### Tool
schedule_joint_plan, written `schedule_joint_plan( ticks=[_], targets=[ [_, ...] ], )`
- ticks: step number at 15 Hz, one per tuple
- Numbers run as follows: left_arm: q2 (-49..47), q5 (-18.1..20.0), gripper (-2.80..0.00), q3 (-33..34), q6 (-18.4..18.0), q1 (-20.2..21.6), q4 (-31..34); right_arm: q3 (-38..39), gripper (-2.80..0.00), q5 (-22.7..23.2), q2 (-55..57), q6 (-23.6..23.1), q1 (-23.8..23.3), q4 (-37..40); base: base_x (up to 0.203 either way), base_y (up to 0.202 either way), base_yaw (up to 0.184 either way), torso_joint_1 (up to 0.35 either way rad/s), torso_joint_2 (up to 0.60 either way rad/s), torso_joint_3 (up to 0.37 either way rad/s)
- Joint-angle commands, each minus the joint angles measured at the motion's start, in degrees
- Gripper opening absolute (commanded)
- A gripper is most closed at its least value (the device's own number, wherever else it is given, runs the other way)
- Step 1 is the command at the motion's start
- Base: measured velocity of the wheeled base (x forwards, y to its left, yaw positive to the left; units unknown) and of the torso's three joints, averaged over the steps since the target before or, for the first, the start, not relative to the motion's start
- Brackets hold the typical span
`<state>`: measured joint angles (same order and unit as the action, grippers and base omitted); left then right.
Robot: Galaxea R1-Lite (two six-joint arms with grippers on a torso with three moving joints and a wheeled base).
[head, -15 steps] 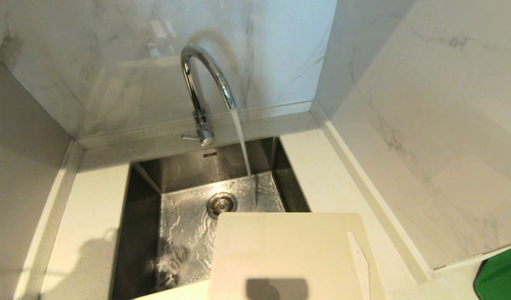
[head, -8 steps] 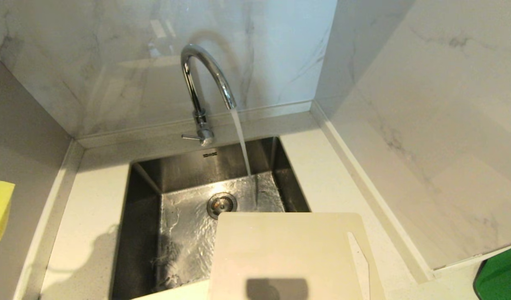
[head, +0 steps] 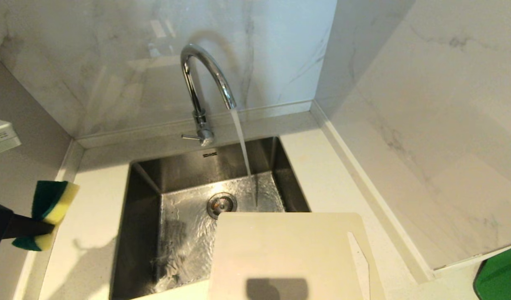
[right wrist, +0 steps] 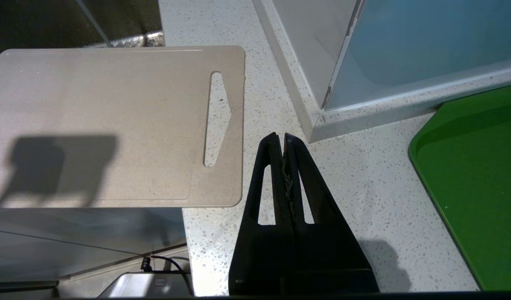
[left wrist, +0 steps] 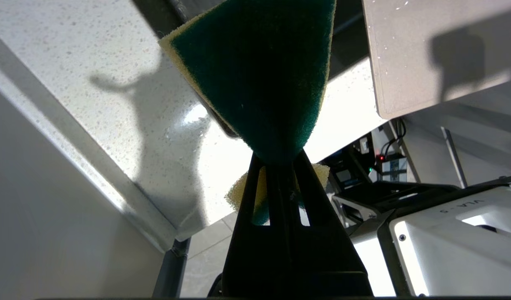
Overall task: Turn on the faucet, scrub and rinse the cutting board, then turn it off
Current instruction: Put down the cleaning cloth
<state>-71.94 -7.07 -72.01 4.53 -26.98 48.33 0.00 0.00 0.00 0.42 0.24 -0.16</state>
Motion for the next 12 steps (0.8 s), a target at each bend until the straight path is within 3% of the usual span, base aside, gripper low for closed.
schedule_joint_plan(
  ticks=[1, 5, 8, 12],
  targets=[
    [-7.42, -0.02, -2.80, -2.13, 0.08, 0.00, -0.24, 0.00, -2.80, 0.00, 0.00, 0.09, 0.02, -0.02, 0.000, 0.000, 0.000, 0.000, 0.00, 0.000],
    [-18.77, 0.05, -2.80, -11.25, 2.62, 1.47, -1.41, 0.00, -2.80, 0.00, 0.00, 0.02, 0.02, -0.02, 0.000, 0.000, 0.000, 0.000, 0.00, 0.000],
    [-25.77, 0.22, -2.80, -15.77, 5.60, 6.79, -1.63, 0.00, -2.80, 0.00, 0.00, 0.02, 0.02, -0.02, 0.000, 0.000, 0.000, 0.000, 0.00, 0.000],
    [-31.28, 4.11, -2.80, -21.05, 6.44, 14.66, -1.68, 0.00, -2.80, 0.00, 0.00, 0.02, 0.02, -0.02, 0.000, 0.000, 0.000, 0.000, 0.00, 0.000]
  ],
)
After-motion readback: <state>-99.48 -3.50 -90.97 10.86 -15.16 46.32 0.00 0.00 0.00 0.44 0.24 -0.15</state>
